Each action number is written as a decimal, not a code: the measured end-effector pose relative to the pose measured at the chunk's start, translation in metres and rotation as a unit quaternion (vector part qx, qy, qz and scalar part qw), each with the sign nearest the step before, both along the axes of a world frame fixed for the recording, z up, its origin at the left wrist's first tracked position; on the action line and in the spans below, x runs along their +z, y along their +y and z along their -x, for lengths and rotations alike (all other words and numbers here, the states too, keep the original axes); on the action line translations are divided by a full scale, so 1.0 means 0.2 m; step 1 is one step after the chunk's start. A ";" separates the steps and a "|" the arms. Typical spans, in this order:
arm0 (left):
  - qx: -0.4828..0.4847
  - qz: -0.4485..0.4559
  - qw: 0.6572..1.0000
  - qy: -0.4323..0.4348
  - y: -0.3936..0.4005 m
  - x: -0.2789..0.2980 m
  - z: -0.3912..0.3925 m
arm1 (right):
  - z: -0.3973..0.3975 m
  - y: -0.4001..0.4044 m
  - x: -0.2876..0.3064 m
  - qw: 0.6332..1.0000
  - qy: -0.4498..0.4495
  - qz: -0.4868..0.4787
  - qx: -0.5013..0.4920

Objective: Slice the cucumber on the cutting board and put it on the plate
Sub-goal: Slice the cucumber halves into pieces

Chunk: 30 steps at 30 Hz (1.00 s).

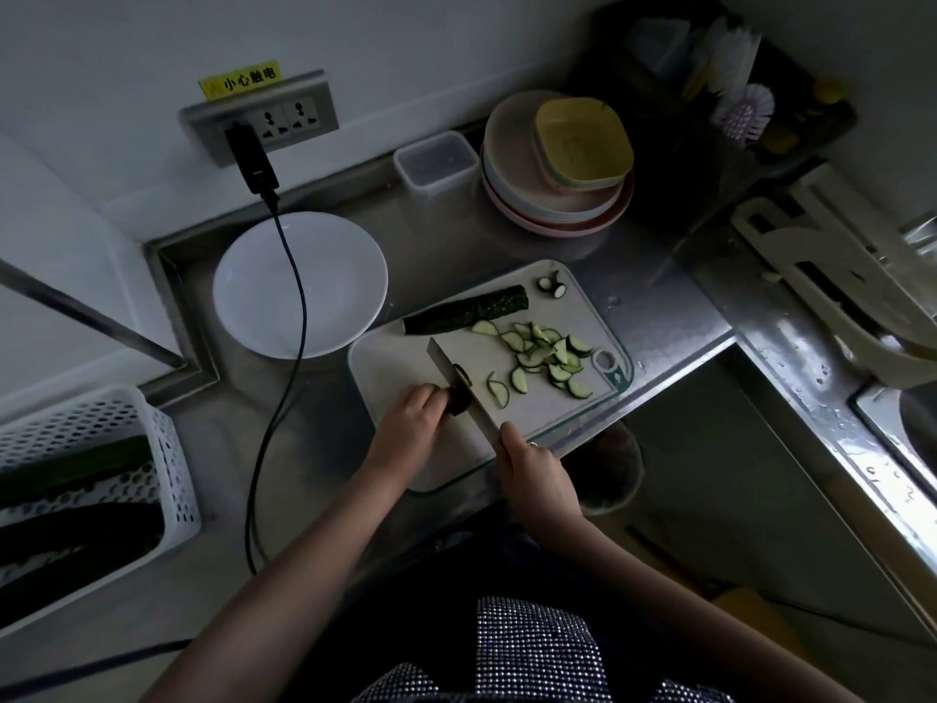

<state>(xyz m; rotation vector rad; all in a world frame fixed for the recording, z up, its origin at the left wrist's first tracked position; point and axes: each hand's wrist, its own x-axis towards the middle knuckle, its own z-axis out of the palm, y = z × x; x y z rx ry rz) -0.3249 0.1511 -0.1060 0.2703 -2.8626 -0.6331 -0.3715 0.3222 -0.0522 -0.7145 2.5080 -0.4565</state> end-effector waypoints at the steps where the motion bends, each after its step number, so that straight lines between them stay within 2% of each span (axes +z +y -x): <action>1: -0.004 0.004 1.000 0.004 0.00 0.00 0.00 | 0.00 0.00 0.00 1.000 -0.002 -0.002 -0.001; 15: -0.006 0.005 1.000 0.013 0.01 0.02 0.00 | 0.00 -0.03 0.00 0.998 -0.029 -0.051 0.006; 18: -0.007 -0.001 1.000 0.012 0.00 0.01 0.00 | 0.01 -0.03 0.01 0.999 -0.017 -0.048 -0.010; 22: -0.007 -0.021 1.000 0.018 -0.01 -0.03 0.00 | 0.06 -0.01 0.04 0.997 -0.020 -0.017 -0.079; 26: -0.051 0.020 0.998 0.031 -0.02 -0.04 -0.02 | 0.01 -0.03 0.07 0.998 -0.031 0.013 -0.053; 30: -0.037 0.018 0.999 0.032 -0.01 -0.04 -0.02 | 0.00 -0.05 0.06 0.999 -0.031 0.014 -0.039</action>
